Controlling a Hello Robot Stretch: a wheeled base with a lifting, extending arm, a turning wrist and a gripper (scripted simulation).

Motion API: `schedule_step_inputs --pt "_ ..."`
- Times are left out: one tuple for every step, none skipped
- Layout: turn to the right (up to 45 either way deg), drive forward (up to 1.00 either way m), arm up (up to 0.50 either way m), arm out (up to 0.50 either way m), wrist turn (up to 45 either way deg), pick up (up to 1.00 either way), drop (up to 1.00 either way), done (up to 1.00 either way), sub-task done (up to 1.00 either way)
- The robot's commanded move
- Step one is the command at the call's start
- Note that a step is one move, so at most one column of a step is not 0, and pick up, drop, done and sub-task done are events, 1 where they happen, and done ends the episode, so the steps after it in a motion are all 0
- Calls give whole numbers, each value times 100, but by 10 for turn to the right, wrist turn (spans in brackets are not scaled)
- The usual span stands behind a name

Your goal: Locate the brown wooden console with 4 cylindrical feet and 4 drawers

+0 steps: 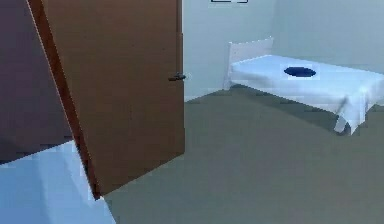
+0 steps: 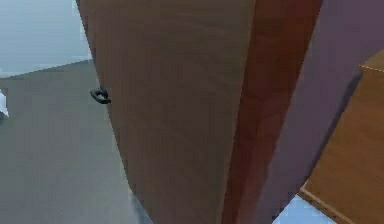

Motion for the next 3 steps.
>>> schedule_step_inputs --pt "330 0 0 0 0 0 0 0 0" --pt "0 100 0 0 0 0 0 0 0" --pt "60 0 0 0 0 0 0 0 0"
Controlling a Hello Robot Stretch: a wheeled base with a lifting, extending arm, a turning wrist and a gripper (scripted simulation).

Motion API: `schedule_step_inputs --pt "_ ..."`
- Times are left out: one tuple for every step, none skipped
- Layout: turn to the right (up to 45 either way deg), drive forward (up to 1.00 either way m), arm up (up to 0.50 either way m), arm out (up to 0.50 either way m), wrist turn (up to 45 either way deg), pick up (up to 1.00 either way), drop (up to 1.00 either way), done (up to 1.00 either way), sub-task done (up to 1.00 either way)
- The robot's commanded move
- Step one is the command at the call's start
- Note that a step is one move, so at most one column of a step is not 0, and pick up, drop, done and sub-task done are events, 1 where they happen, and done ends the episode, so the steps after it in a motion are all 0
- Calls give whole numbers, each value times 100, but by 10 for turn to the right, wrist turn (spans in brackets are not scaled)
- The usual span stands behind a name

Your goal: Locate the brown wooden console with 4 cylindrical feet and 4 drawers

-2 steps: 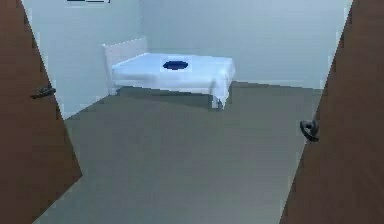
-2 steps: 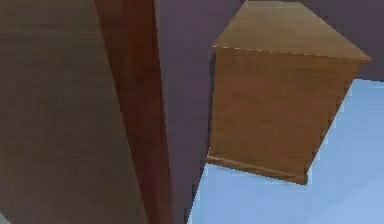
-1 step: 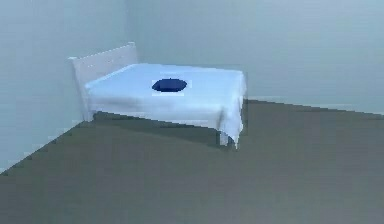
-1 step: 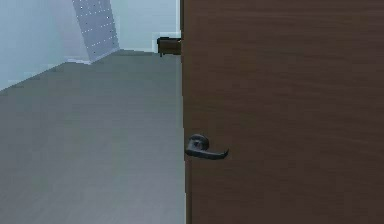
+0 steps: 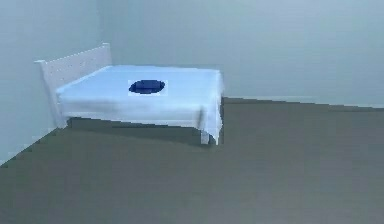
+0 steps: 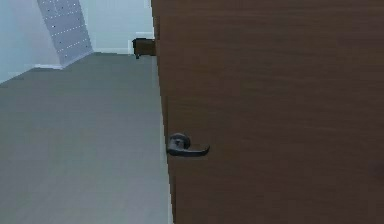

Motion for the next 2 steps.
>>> schedule_step_inputs --pt "0 40 0 0 0 0 0 0 0" --pt "450 0 0 0 0 0 0 0 0"
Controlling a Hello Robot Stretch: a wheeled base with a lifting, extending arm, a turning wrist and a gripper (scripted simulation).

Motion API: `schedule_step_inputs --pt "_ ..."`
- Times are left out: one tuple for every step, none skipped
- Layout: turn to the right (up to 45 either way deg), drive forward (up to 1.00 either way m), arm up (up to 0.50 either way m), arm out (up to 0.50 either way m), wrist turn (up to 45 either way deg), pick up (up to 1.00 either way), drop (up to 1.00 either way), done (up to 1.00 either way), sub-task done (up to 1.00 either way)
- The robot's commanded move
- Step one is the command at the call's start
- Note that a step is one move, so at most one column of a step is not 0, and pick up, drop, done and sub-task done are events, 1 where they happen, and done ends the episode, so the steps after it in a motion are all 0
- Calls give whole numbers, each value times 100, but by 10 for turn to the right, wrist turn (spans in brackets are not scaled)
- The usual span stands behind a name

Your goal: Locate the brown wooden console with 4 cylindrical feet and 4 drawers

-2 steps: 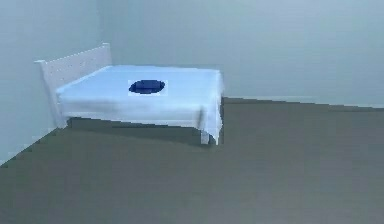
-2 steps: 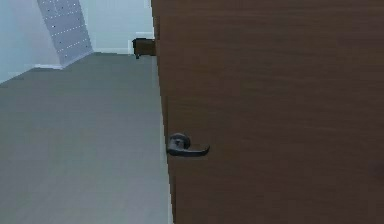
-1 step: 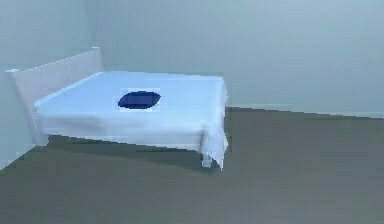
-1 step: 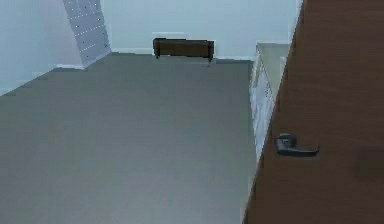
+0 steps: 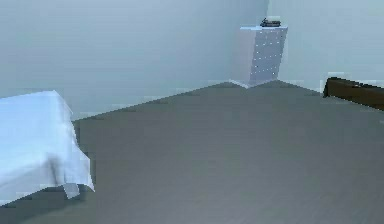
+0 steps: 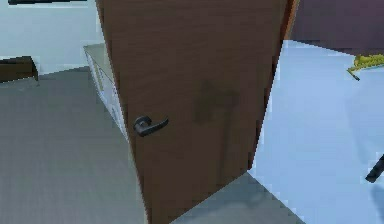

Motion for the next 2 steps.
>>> schedule_step_inputs --pt "60 0 0 0 0 0 0 0 0" --pt "0 45 0 0 0 0 0 0 0"
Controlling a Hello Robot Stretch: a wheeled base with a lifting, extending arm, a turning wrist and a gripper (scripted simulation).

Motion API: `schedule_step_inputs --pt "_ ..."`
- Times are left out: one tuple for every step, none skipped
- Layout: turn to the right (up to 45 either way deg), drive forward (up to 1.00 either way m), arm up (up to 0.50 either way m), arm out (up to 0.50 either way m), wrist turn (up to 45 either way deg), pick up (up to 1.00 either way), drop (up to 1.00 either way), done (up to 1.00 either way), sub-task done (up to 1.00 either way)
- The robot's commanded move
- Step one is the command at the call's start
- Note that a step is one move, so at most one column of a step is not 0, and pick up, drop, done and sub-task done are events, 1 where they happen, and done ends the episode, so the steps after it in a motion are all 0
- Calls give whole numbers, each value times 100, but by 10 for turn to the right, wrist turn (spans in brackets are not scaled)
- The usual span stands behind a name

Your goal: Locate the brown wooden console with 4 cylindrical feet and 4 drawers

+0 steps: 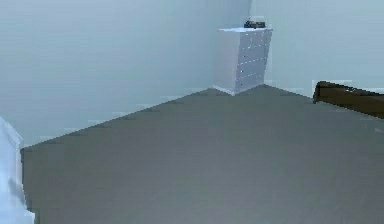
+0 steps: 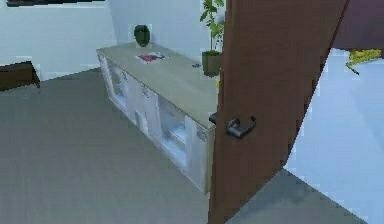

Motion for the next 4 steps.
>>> schedule_step_inputs --pt "450 0 0 0 0 0 0 0 0" --pt "0 70 0 0 0 0 0 0 0" --pt "90 0 0 0 0 0 0 0 0" --pt "0 100 0 0 0 0 0 0 0"
